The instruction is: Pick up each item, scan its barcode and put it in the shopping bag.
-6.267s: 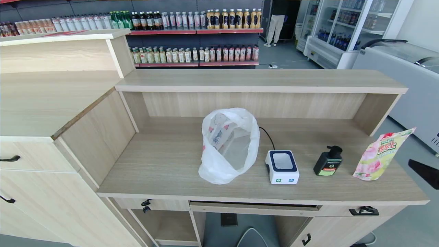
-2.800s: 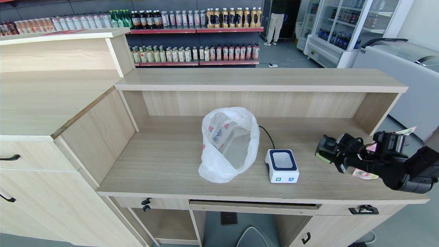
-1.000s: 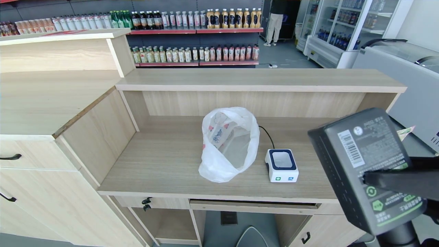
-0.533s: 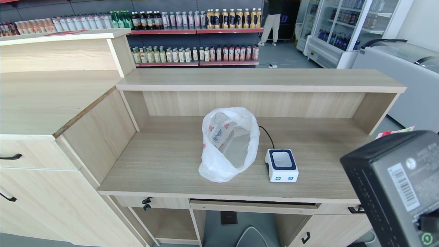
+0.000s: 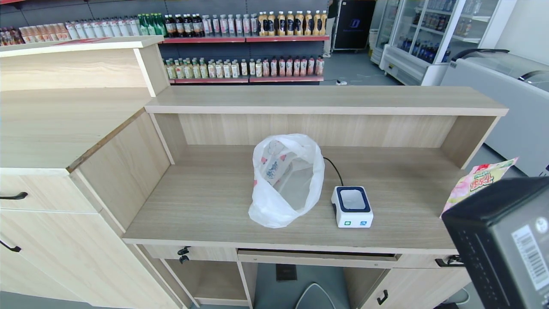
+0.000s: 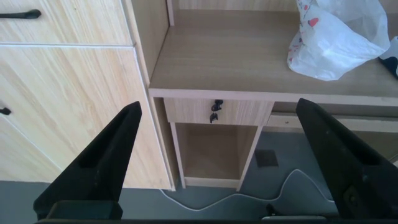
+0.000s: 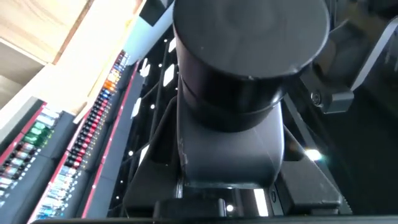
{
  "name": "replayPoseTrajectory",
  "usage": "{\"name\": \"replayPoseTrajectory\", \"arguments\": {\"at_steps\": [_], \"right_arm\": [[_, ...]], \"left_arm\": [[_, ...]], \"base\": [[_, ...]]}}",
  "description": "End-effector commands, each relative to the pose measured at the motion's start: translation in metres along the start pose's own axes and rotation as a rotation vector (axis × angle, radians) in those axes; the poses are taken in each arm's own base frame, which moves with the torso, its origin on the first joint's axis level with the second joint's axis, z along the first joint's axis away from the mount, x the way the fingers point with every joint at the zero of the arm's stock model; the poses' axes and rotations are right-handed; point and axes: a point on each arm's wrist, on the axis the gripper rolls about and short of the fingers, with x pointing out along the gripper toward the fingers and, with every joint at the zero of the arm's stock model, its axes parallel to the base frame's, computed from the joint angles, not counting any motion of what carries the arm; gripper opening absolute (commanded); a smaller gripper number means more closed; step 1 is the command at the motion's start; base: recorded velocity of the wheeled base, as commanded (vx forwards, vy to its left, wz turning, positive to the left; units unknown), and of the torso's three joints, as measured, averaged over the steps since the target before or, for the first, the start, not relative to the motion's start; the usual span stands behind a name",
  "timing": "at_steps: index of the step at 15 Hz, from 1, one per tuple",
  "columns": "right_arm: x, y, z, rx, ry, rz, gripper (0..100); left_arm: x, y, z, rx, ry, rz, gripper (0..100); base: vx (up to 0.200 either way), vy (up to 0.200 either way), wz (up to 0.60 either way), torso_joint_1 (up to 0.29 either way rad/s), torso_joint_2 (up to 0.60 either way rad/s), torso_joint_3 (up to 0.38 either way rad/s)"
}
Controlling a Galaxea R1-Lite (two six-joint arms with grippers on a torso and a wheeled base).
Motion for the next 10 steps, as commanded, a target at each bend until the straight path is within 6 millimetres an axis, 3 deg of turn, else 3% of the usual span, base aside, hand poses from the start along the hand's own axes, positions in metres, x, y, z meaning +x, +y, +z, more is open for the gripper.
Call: {"name": "replayPoseTrajectory", "arguments": {"at_steps": [1,4,10], "right_arm": [[0.0001,0.0018,0.0024,0.015,-0.010,0.006,0],[-0.0029,0.0014,0.0114,0.047,-0.051,0.033,0],[-0.0046,-0.0016,0.0094,0.038,-0.040,0.036,0]], "left_arm": [[0.0000,0.0000,0.0000,0.000,0.000,0.000,100],[0.0000,0.0000,0.0000,0.000,0.000,0.000,100],[0.0000,0.0000,0.0000,0.000,0.000,0.000,100]], "base": [[0.000,0.000,0.00,0.000,0.00,0.000],[0.000,0.000,0.00,0.000,0.00,0.000],[0.000,0.000,0.00,0.000,0.00,0.000]]}}
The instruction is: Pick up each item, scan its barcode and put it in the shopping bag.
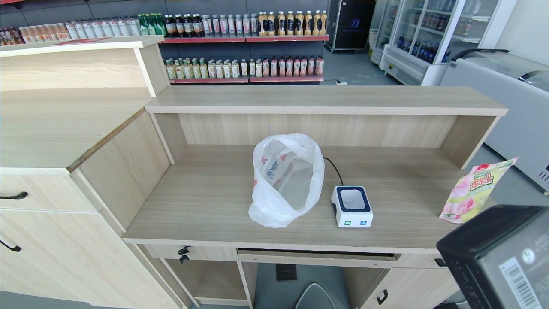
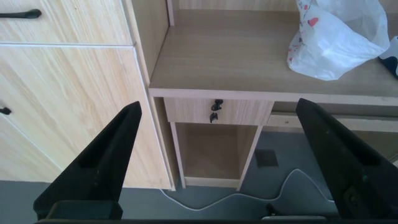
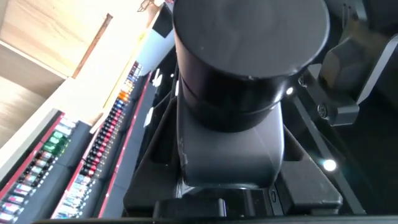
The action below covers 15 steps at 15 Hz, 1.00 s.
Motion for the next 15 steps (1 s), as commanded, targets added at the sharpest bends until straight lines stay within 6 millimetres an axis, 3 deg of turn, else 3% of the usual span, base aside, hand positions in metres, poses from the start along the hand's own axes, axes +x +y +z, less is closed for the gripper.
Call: {"name": "replayPoseTrajectory", "arguments": {"at_steps": [1,5,7,9,11,12,15], "right_arm": [[-0.001,0.000,-0.001,-0.001,0.007,0.007,0],[-0.006,0.000,-0.006,0.032,0.039,0.040,0],[-0.014,0.001,-0.018,0.170,0.112,0.100,0],[-0.045,0.008,-0.030,0.639,0.526,0.324,0],[-0.069,0.016,-0.028,0.973,0.906,0.372,0],[-0.080,0.017,-0.028,1.058,1.059,0.370,0],[-0.093,0.024,-0.033,1.207,1.198,0.312,0]], "left_arm": [[0.000,0.000,0.000,0.000,0.000,0.000,100],[0.000,0.000,0.000,0.000,0.000,0.000,100],[0.000,0.000,0.000,0.000,0.000,0.000,100],[0.000,0.000,0.000,0.000,0.000,0.000,100],[0.000,0.000,0.000,0.000,0.000,0.000,100],[0.000,0.000,0.000,0.000,0.000,0.000,100],[0.000,0.000,0.000,0.000,0.000,0.000,100]], "base": [[0.000,0.000,0.00,0.000,0.00,0.000],[0.000,0.000,0.00,0.000,0.00,0.000],[0.000,0.000,0.00,0.000,0.00,0.000],[0.000,0.000,0.00,0.000,0.00,0.000],[0.000,0.000,0.00,0.000,0.00,0.000],[0.000,0.000,0.00,0.000,0.00,0.000],[0.000,0.000,0.00,0.000,0.00,0.000]]}}
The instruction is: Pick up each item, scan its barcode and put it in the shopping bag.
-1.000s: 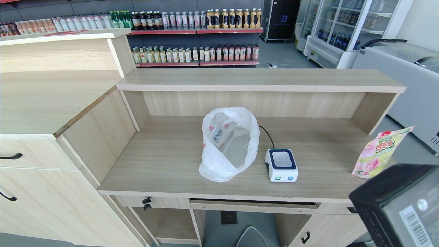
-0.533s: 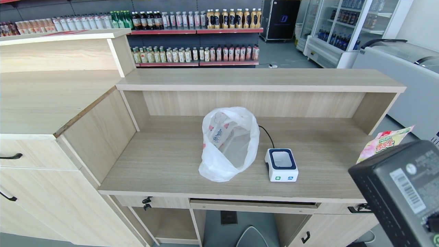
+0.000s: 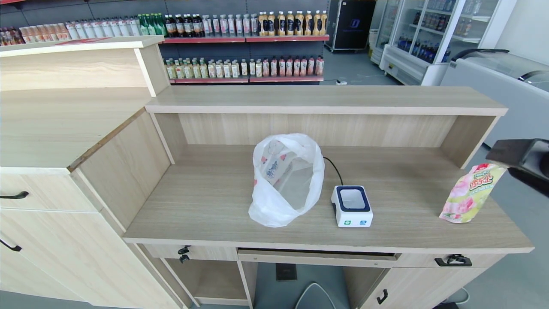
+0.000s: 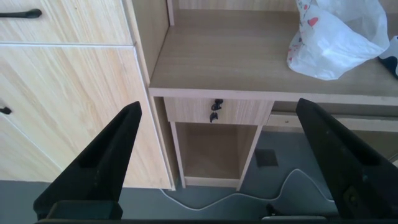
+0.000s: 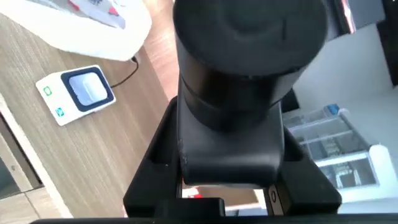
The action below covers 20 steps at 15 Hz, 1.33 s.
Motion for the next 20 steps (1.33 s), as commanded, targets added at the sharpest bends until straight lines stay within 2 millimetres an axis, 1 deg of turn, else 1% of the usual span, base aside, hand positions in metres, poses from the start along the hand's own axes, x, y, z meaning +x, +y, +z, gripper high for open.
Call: {"name": "replayPoseTrajectory", "arguments": {"at_steps": [1,2,3,4,5,7,8,9,10,11,12,13,14,15,17,18,20], "right_arm": [[0.000,-0.003,-0.012,0.066,0.074,-0.017,0],[-0.004,-0.001,-0.015,0.138,0.108,-0.030,0],[-0.005,-0.002,-0.017,0.147,0.134,-0.043,0],[-0.003,-0.002,-0.022,0.191,0.185,-0.057,0],[-0.001,-0.002,-0.023,0.219,0.192,-0.058,0],[0.007,-0.014,-0.013,0.365,0.201,-0.157,0],[0.016,-0.024,-0.005,0.501,0.271,-0.276,0],[0.030,-0.028,-0.006,0.580,0.341,-0.321,0],[0.050,-0.030,-0.006,0.714,0.392,-0.322,0],[0.065,-0.027,-0.013,0.918,0.395,-0.272,0],[0.076,-0.023,-0.024,1.081,0.426,-0.232,0],[0.085,-0.017,-0.046,1.228,0.498,-0.229,0],[0.090,-0.010,-0.062,1.320,0.526,-0.204,0],[0.091,-0.005,-0.074,1.383,0.534,-0.164,0],[0.093,0.005,-0.088,1.495,0.517,-0.038,0],[0.090,0.011,-0.094,1.574,0.512,0.032,0],[0.089,0.019,-0.116,1.640,0.500,0.116,0]], "left_arm": [[0.000,0.000,0.000,0.000,0.000,0.000,100],[0.000,0.000,0.000,0.000,0.000,0.000,100],[0.000,0.000,0.000,0.000,0.000,0.000,100],[0.000,0.000,0.000,0.000,0.000,0.000,100],[0.000,0.000,0.000,0.000,0.000,0.000,100],[0.000,0.000,0.000,0.000,0.000,0.000,100],[0.000,0.000,0.000,0.000,0.000,0.000,100],[0.000,0.000,0.000,0.000,0.000,0.000,100],[0.000,0.000,0.000,0.000,0.000,0.000,100],[0.000,0.000,0.000,0.000,0.000,0.000,100],[0.000,0.000,0.000,0.000,0.000,0.000,100],[0.000,0.000,0.000,0.000,0.000,0.000,100],[0.000,0.000,0.000,0.000,0.000,0.000,100],[0.000,0.000,0.000,0.000,0.000,0.000,100],[0.000,0.000,0.000,0.000,0.000,0.000,100],[0.000,0.000,0.000,0.000,0.000,0.000,100],[0.000,0.000,0.000,0.000,0.000,0.000,100]], "base": [[0.000,0.000,0.00,0.000,0.00,0.000],[0.000,0.000,0.00,0.000,0.00,0.000],[0.000,0.000,0.00,0.000,0.00,0.000],[0.000,0.000,0.60,0.002,0.00,-0.002],[0.000,0.000,0.60,0.002,0.00,0.002],[0.000,0.000,0.60,-0.002,0.00,0.005],[0.000,0.000,0.60,0.002,0.01,0.002],[0.000,0.000,0.60,0.012,0.00,0.007],[0.000,0.000,0.60,0.002,0.00,0.002],[0.000,0.000,0.00,0.000,0.00,0.000],[0.000,0.000,0.00,0.000,0.00,0.000],[0.000,0.000,0.00,0.000,0.00,0.000],[0.000,0.000,0.00,0.000,0.00,0.000],[0.000,0.000,0.00,0.000,0.00,0.000],[0.000,0.000,0.00,0.000,0.00,0.000],[0.000,0.000,0.00,0.000,0.00,0.000],[0.000,0.000,0.00,0.000,0.00,0.000]]}}
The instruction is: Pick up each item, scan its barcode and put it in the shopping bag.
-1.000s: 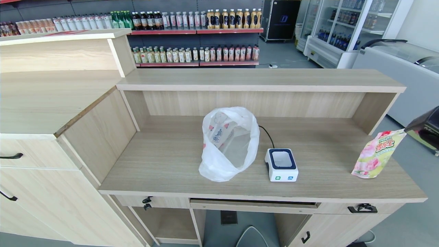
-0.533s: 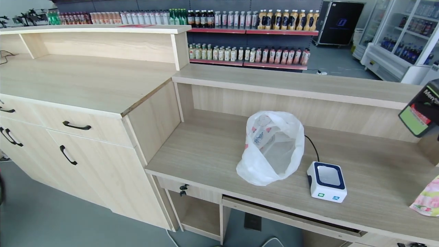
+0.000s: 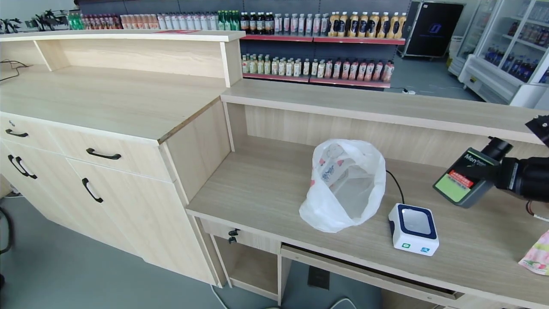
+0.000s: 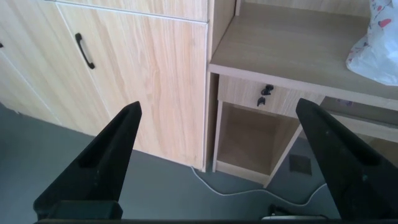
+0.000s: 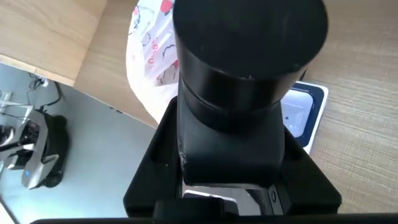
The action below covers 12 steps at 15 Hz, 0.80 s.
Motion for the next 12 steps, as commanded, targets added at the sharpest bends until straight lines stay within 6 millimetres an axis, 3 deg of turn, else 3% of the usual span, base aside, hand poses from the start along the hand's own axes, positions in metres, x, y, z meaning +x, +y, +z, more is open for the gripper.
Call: {"name": "replayPoseTrajectory", "arguments": {"at_steps": [1,3,12], "right_arm": [[0.018,-0.030,-0.011,0.051,0.070,-0.006,0],[0.029,-0.045,-0.016,0.022,0.086,-0.019,0],[0.056,-0.075,-0.019,-0.030,0.106,0.015,0]], "left_arm": [[0.000,0.000,0.000,0.000,0.000,0.000,100],[0.000,0.000,0.000,0.000,0.000,0.000,100],[0.000,0.000,0.000,0.000,0.000,0.000,100]], "base": [[0.000,0.000,0.00,0.000,0.00,0.000],[0.000,0.000,0.00,0.000,0.00,0.000],[0.000,0.000,0.00,0.000,0.00,0.000]]}}
